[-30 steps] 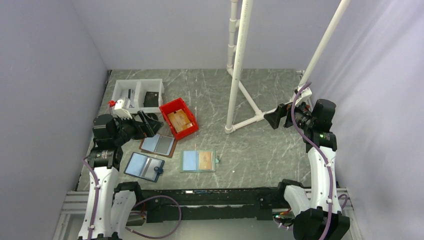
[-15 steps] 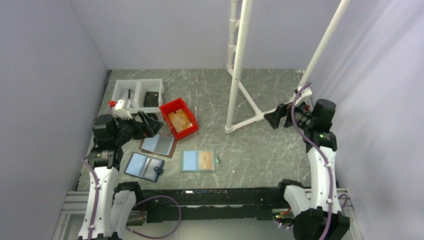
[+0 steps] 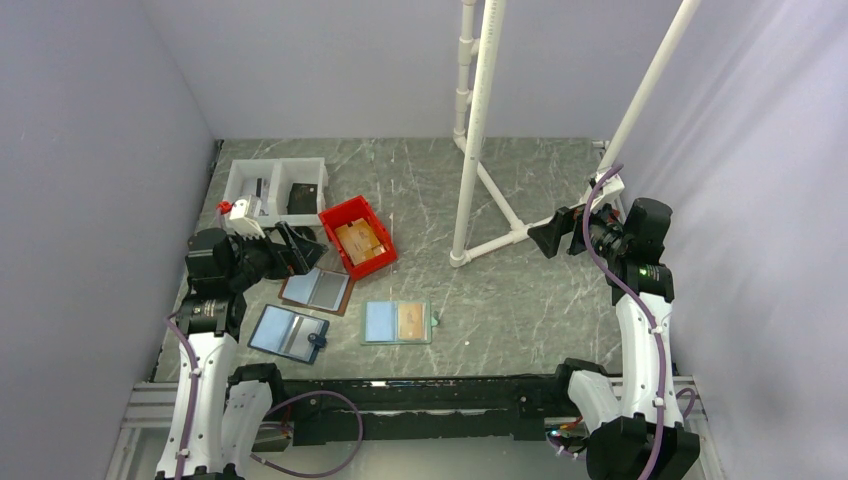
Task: Take the credit cards out of the card holder
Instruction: Reset both arms
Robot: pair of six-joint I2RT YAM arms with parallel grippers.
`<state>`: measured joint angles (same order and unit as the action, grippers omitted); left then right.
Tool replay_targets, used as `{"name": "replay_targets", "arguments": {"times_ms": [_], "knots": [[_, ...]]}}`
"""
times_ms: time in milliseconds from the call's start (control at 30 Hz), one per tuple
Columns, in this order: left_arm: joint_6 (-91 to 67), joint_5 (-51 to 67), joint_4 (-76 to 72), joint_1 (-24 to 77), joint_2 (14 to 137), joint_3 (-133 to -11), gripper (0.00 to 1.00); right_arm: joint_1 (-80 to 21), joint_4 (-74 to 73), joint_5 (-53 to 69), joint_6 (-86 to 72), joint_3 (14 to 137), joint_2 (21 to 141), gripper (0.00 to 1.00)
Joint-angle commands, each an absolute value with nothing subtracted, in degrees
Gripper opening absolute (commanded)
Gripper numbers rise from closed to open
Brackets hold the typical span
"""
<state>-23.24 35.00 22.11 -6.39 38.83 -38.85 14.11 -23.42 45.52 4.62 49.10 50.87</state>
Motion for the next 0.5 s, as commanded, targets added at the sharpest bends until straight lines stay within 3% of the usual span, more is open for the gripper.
{"name": "replay_targets", "arguments": {"times_ms": [0,467], "knots": [[-22.6,35.0,21.1,-6.2,38.6,-38.8,0.99,14.4,-20.7,45.8,3.8,49.4,49.8,1.00],[-22.5,34.8,21.2,-6.2,38.5,-38.8,0.99,14.4,-20.2,45.0,2.9,49.1,49.6,1.00]]}}
